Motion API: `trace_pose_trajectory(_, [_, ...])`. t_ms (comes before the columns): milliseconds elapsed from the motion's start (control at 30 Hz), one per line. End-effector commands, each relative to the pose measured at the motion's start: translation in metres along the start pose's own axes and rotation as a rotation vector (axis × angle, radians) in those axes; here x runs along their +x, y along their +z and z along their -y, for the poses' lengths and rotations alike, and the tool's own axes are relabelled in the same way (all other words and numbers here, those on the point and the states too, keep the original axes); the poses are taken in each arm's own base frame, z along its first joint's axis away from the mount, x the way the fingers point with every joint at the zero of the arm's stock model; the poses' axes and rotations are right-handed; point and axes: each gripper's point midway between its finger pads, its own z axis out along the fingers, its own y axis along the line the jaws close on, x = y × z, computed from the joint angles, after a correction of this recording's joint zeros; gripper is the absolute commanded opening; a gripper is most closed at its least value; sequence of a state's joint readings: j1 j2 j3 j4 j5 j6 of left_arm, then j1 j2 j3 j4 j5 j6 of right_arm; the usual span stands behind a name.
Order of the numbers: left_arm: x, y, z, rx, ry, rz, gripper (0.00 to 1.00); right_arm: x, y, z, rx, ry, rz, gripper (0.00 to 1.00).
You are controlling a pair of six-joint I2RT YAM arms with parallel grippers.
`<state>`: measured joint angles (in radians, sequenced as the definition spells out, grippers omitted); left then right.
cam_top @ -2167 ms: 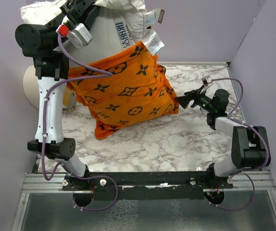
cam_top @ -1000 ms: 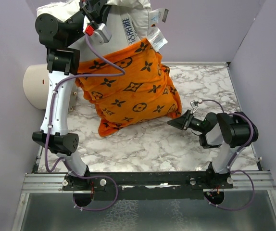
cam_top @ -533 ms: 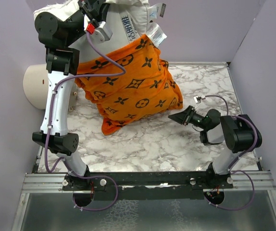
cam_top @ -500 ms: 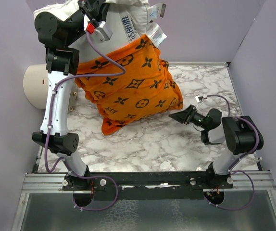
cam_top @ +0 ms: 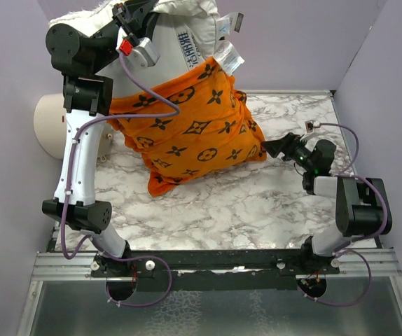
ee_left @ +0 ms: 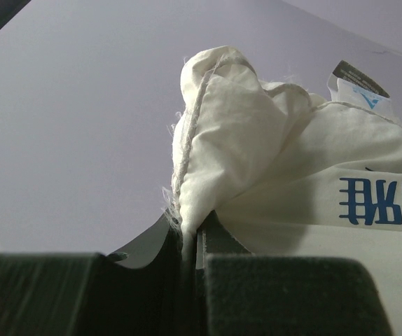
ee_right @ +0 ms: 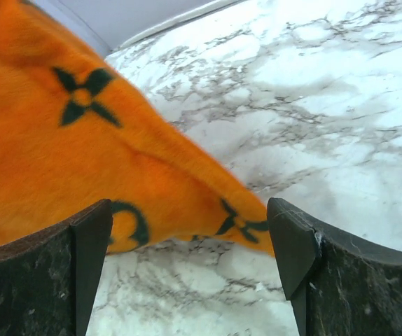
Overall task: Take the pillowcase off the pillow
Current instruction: Remove the pillow from the pillowcase.
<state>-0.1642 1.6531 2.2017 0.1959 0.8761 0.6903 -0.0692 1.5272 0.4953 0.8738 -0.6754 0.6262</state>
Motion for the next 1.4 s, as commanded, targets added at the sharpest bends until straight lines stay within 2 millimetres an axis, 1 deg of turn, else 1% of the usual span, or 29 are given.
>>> trace_pose_trajectory(0, [-0.145, -0.029, -0.099, -0.260, 0.406, 0.204, 0.00, 0.011, 0.011, 0.022, -0.005, 0.057, -0.044, 0.91])
trace_pose_trajectory(100, [-0.148, -0.030, -0.101, -0.267, 0.409, 0.204, 0.00, 0.022, 0.014, 0.023, -0.075, 0.142, -0.065, 0.95])
trace_pose_trajectory(200, [-0.148, -0.030, -0.101, -0.266, 0.412, 0.207, 0.00, 0.038, 0.017, 0.018, -0.176, 0.223, -0.108, 0.96])
trace_pose_trajectory(233, [-0.147, -0.030, -0.100, -0.264, 0.410, 0.208, 0.00, 0.039, 0.016, 0.012, -0.221, 0.241, -0.107, 0.95])
trace_pose_trajectory(267, [-0.144, -0.029, -0.099, -0.261, 0.422, 0.203, 0.00, 0.040, 0.009, -0.006, -0.365, 0.285, -0.080, 0.87])
trace_pose_trajectory(333, [-0.142, -0.029, -0.099, -0.263, 0.433, 0.199, 0.00, 0.048, 0.007, -0.008, -0.397, 0.323, -0.112, 0.80])
trace_pose_trajectory(433, [-0.141, -0.028, -0.099, -0.267, 0.437, 0.199, 0.00, 0.062, 0.006, -0.010, -0.405, 0.316, -0.144, 0.75])
trace_pose_trajectory(500, [-0.139, -0.028, -0.099, -0.267, 0.437, 0.199, 0.00, 0.069, 0.008, -0.012, -0.415, 0.323, -0.171, 0.70])
trace_pose_trajectory(567, [-0.137, -0.027, -0.100, -0.270, 0.437, 0.196, 0.00, 0.075, 0.010, -0.014, -0.422, 0.327, -0.185, 0.64])
trace_pose_trajectory(700, [-0.136, -0.026, -0.105, -0.282, 0.441, 0.187, 0.00, 0.083, 0.012, -0.023, -0.454, 0.318, -0.216, 0.57])
trace_pose_trajectory(767, [-0.130, -0.024, -0.106, -0.286, 0.447, 0.174, 0.00, 0.086, 0.011, -0.030, -0.471, 0.309, -0.232, 0.52])
trace_pose_trajectory(867, [-0.117, -0.021, -0.106, -0.291, 0.466, 0.146, 0.00, 0.087, 0.005, -0.038, -0.477, 0.299, -0.234, 0.41])
trace_pose_trajectory(967, [-0.099, -0.018, -0.108, -0.306, 0.492, 0.110, 0.00, 0.087, -0.003, -0.045, -0.471, 0.293, -0.227, 0.29])
trace_pose_trajectory(1033, [-0.091, -0.017, -0.114, -0.323, 0.506, 0.094, 0.00, 0.083, -0.007, -0.050, -0.467, 0.290, -0.214, 0.18])
trace_pose_trajectory(1067, [-0.082, -0.015, -0.114, -0.328, 0.503, 0.084, 0.00, 0.081, -0.009, -0.052, -0.462, 0.289, -0.203, 0.09])
trace_pose_trajectory(1100, [-0.078, -0.014, -0.115, -0.334, 0.504, 0.080, 0.00, 0.080, -0.010, -0.053, -0.455, 0.291, -0.193, 0.02])
trace_pose_trajectory(1200, [-0.075, -0.013, -0.118, -0.342, 0.506, 0.076, 0.00, 0.074, -0.011, -0.056, -0.439, 0.286, -0.159, 0.01])
trace_pose_trajectory(1300, [-0.079, -0.014, -0.119, -0.338, 0.510, 0.078, 0.00, 0.067, -0.012, -0.058, -0.425, 0.277, -0.124, 0.01])
trace_pose_trajectory(1367, [-0.080, -0.015, -0.119, -0.331, 0.528, 0.077, 0.00, 0.062, -0.011, -0.055, -0.393, 0.285, -0.095, 0.01])
